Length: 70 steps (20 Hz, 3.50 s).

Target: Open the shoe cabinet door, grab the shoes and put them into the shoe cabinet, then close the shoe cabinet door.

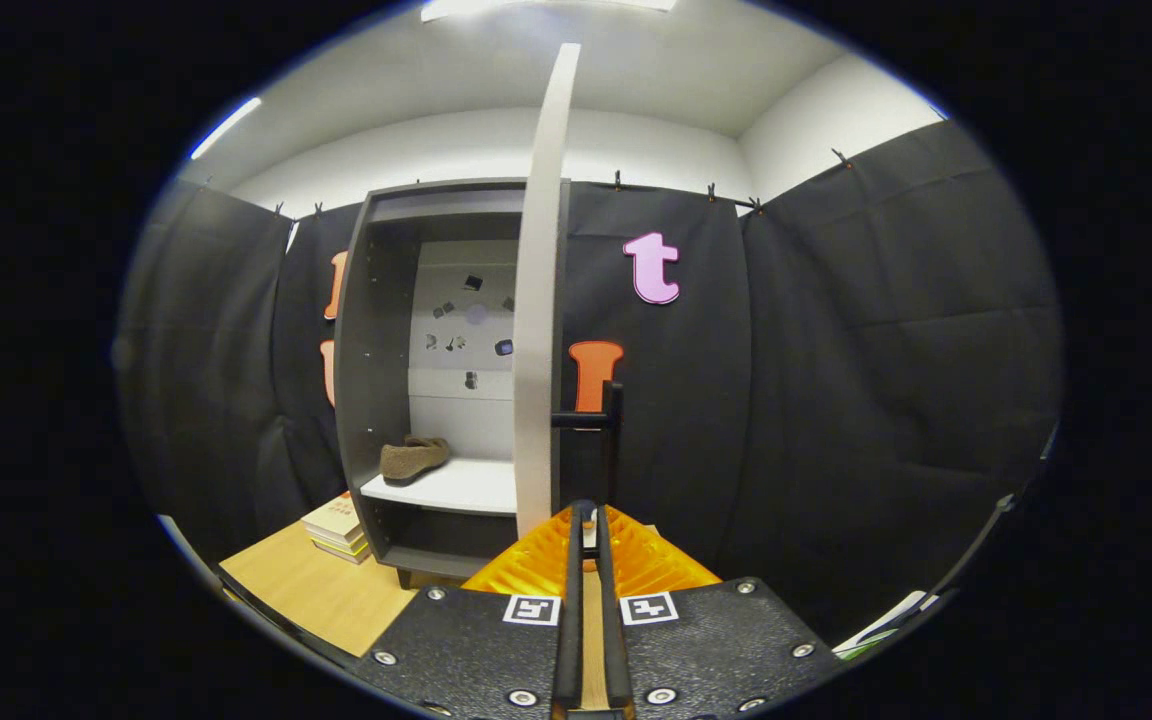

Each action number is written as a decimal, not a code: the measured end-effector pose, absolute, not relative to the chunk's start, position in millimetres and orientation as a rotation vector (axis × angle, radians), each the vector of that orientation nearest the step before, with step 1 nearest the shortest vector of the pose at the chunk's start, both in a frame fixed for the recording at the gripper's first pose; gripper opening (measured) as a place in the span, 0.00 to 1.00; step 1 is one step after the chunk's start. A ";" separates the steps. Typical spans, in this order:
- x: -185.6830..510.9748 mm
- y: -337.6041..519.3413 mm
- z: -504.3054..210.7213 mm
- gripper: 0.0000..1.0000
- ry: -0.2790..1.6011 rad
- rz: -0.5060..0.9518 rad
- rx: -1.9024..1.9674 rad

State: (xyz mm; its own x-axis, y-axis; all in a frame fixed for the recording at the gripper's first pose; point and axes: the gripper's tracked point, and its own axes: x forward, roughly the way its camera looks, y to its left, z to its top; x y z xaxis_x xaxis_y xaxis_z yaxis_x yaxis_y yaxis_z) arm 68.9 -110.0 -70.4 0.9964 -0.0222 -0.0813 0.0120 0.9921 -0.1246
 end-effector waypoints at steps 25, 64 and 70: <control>83.2 88.2 -345.7 0.85 0.496 0.108 -0.006; 190.0 106.1 -341.3 0.02 0.511 0.067 -0.099; 209.4 121.3 -267.6 0.02 0.430 0.057 -0.094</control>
State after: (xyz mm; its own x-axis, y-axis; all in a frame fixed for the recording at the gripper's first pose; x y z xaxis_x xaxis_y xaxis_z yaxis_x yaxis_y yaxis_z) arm 209.4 121.3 -267.6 0.9073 0.0357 -0.4190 -0.0755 0.9940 -0.0787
